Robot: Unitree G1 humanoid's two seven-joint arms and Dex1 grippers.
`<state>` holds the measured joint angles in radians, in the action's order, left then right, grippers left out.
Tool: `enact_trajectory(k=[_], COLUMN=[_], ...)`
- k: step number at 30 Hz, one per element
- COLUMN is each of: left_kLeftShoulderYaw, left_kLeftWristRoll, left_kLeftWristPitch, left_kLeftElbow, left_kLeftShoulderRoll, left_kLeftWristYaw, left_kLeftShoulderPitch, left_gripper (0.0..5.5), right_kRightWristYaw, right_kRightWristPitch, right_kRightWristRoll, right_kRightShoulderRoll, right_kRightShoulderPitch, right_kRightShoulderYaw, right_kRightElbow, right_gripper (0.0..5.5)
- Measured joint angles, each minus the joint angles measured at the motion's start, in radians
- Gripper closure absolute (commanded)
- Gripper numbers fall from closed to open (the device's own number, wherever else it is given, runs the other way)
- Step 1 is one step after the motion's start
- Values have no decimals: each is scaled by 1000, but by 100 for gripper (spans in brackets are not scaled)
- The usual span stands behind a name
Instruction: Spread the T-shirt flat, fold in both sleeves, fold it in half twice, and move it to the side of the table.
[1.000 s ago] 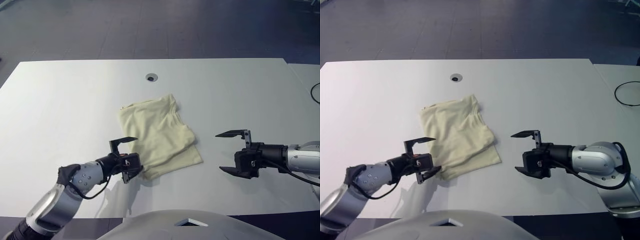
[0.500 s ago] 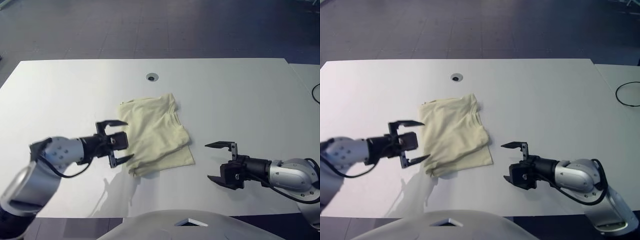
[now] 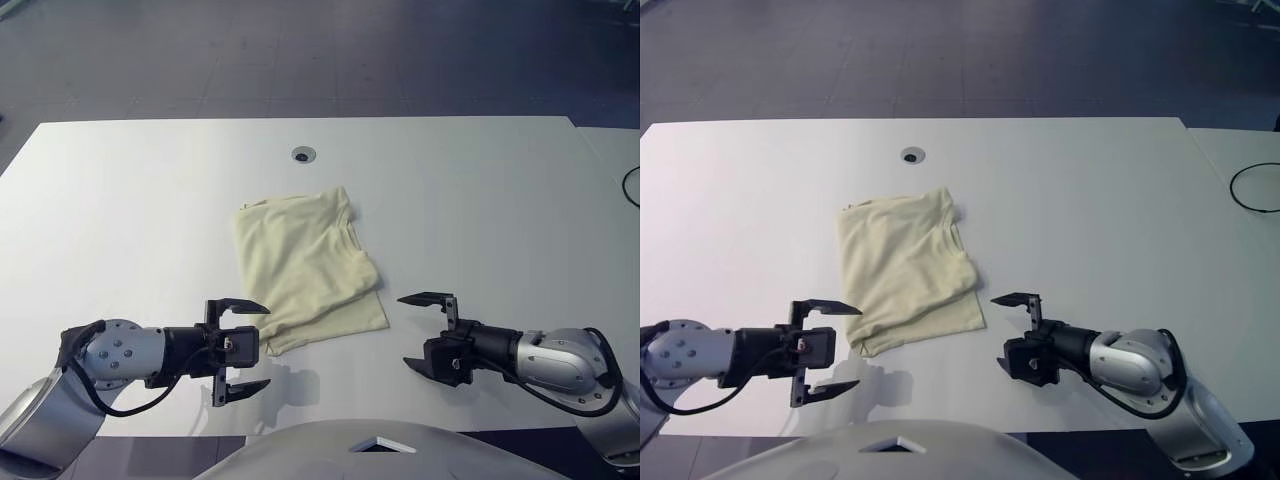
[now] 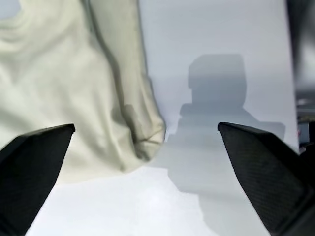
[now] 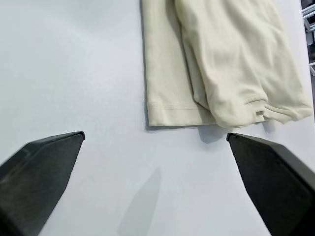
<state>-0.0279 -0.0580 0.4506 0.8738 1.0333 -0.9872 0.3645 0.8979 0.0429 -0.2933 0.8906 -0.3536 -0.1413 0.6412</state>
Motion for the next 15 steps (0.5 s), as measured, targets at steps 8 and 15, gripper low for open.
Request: enact_trajectory(k=[8,15], left_kLeftShoulderYaw=[-112,-192], left_kLeftWristRoll=[232,344], left_kLeftWristPitch=[-159,-214], left_kLeftElbow=[-55,-76], left_kLeftShoulderRoll=[-35,-85], left_kLeftWristYaw=[160,238], left_kLeftShoulderPitch=[149,128], left_gripper=[10,38], right_kRightWristYaw=[-5,3], right_kRightWristPitch=[28,41], right_kRightWristRoll=[9,27], right_kRightShoulderRoll=[-1,9], right_kRightShoulderPitch=[39,72], right_kRightShoulderYaw=[-12,-7], right_kRightElbow=[-47,-71], right_gripper=[13,10])
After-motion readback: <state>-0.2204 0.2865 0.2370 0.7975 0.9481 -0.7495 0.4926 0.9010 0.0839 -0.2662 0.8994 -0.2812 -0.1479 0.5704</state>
